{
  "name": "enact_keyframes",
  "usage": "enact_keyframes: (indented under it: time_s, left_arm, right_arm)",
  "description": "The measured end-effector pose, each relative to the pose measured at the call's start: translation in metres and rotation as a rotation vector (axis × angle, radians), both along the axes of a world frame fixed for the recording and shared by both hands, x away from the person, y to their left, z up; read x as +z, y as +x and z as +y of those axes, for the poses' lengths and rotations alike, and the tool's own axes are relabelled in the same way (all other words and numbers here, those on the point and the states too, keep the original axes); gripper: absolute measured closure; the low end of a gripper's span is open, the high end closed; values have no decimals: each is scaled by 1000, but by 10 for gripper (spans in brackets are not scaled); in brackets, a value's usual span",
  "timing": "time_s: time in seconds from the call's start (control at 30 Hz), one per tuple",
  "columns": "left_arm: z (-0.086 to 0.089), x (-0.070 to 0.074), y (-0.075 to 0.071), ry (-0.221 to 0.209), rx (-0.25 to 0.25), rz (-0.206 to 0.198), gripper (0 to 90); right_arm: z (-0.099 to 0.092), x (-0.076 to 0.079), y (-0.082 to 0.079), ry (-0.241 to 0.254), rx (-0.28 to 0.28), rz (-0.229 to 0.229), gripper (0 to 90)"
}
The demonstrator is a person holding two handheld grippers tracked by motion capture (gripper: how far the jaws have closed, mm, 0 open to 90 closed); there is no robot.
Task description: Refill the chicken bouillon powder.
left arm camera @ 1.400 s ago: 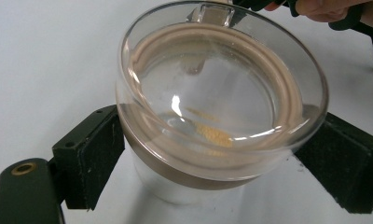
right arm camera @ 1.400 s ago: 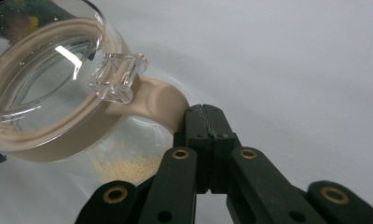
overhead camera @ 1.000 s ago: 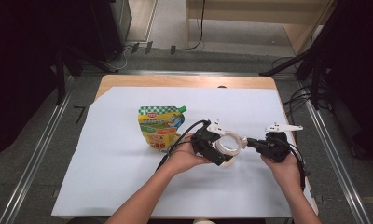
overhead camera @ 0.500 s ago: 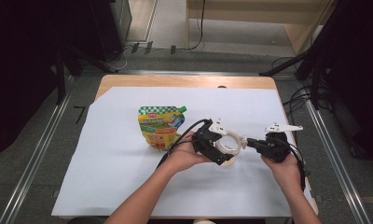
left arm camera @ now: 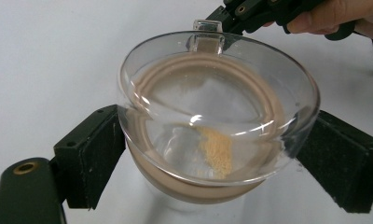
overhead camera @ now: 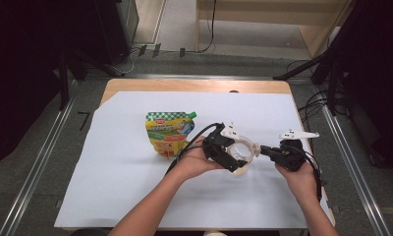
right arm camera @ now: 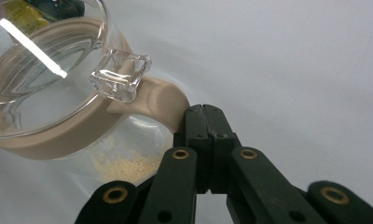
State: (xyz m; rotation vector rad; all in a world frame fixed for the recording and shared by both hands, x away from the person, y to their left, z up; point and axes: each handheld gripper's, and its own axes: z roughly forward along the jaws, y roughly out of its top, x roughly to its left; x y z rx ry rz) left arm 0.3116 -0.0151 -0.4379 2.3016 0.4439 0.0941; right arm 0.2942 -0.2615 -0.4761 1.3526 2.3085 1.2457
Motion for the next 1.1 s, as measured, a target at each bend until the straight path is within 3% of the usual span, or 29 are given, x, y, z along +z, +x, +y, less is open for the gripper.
enact_keyframes:
  time_s: [0.5, 0.63, 0.8, 0.87, 0.97, 1.1]
  left_arm:
    - [-2, 10, 1, 4, -14, -3, 130]
    - [-2, 15, 3, -21, -23, 15, 162]
    - [-5, 19, 3, -23, -21, 9, 167]
    - [-6, 22, 2, -39, -29, 19, 239]
    - [-7, 27, 2, -54, -22, 17, 268]
    - [-7, 31, 3, -97, -25, 37, 448]
  right_arm:
    - [-1, 0, 0, 8, 7, 1, 900]
    - [-1, 1, 0, 9, 6, 0, 900]
    - [-1, 1, -1, 12, 5, -1, 900]
    - [-2, 1, -1, 12, 6, -2, 900]
    - [-2, 1, -1, 11, 8, -4, 900]
    - [-2, 1, -1, 10, 9, -5, 900]
